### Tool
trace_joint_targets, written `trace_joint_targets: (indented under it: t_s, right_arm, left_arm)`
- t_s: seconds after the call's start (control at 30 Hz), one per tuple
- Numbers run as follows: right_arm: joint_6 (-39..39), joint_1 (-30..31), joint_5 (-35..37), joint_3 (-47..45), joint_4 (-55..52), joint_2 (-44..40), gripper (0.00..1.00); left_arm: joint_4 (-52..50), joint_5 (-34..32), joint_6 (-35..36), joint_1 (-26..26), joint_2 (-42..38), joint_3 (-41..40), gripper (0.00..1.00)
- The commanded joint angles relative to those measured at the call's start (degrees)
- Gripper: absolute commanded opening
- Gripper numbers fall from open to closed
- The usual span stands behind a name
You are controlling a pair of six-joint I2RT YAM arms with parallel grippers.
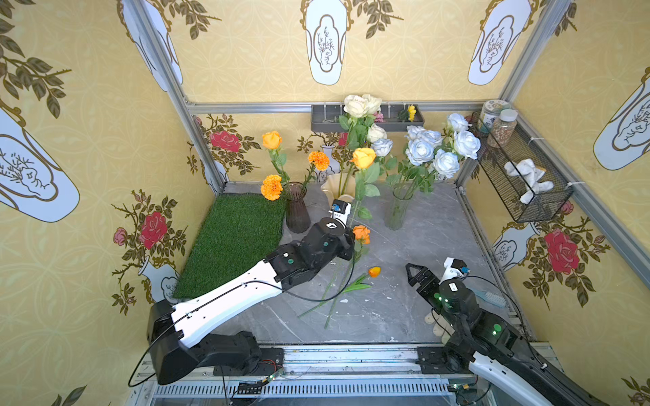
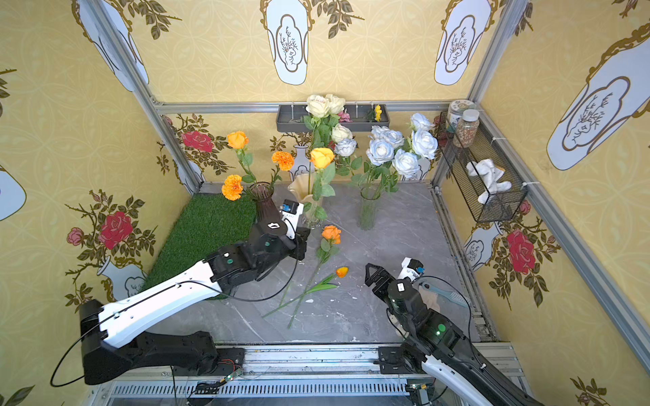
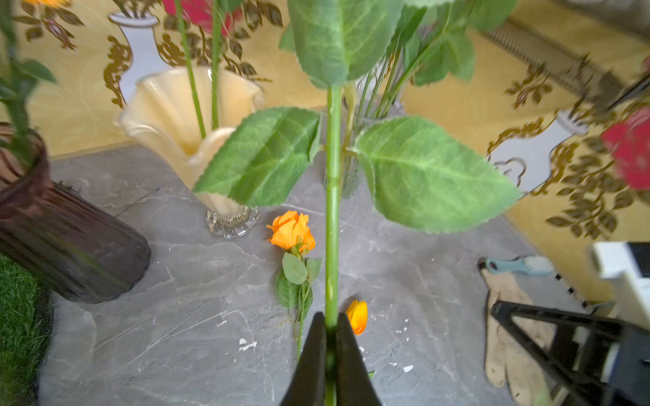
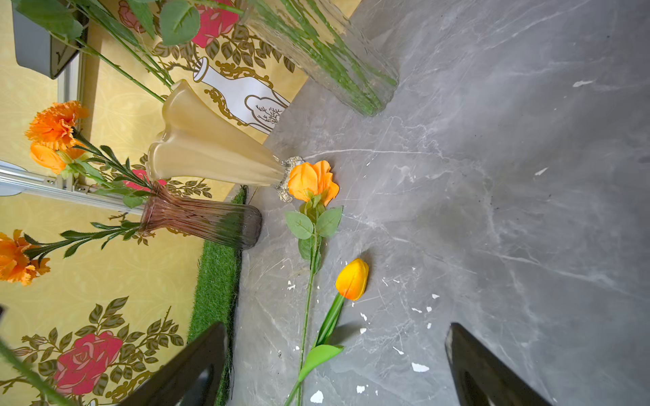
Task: Arrange the flowers in different vases according to their colors
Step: Pick up the flower at the center of the board, then insert the flower into the vase.
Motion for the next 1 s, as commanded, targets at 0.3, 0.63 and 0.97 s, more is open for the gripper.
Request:
trace_joint_targets:
  t_s: [0.3,0.63,0.97]
  right_arm:
    - [-1.5,0.0,0.3,0.2,2.3,0.0,0.97]
    - [-3.6,0.0,-0.5,0.6,5.8,3.7,0.97]
    - [-4.0,0.0,-0.4,1.2,5.8,5.3,0.97]
  left_arm:
    - [14.9,-15.8,11.1,9.3,-5.8,6.4,0.00]
    - [24.6,-7.0,11.1,25.1,3.1,15.3,0.00]
    - [28.4,-0.4,13.5,33.9,17.8,29.4,0.00]
